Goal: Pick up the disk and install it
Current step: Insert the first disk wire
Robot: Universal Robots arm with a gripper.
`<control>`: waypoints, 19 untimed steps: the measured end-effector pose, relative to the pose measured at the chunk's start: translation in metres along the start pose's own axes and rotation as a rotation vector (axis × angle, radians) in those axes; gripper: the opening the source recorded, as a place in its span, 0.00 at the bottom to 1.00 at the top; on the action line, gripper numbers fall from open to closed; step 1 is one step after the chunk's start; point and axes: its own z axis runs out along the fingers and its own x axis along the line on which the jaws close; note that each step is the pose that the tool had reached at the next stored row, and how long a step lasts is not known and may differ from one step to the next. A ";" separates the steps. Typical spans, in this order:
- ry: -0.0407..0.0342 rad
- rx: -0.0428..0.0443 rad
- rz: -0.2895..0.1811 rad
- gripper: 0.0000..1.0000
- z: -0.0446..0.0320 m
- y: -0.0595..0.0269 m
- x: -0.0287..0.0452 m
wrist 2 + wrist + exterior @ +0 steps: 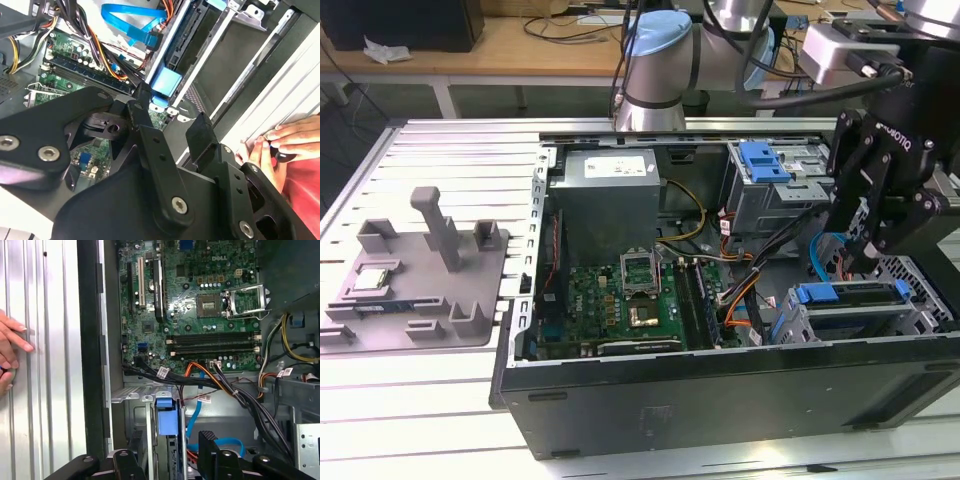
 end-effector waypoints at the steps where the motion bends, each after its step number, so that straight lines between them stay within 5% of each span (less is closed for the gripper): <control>1: 0.0014 -0.0009 0.008 0.56 -0.0001 -0.0002 -0.0005; 9: 0.0042 -0.0033 0.029 0.56 -0.0003 -0.0011 -0.0032; 14: 0.0076 -0.0089 0.092 0.56 -0.0004 -0.0040 -0.0047; 19: 0.0234 -0.0094 0.093 0.56 -0.0024 -0.0028 -0.0326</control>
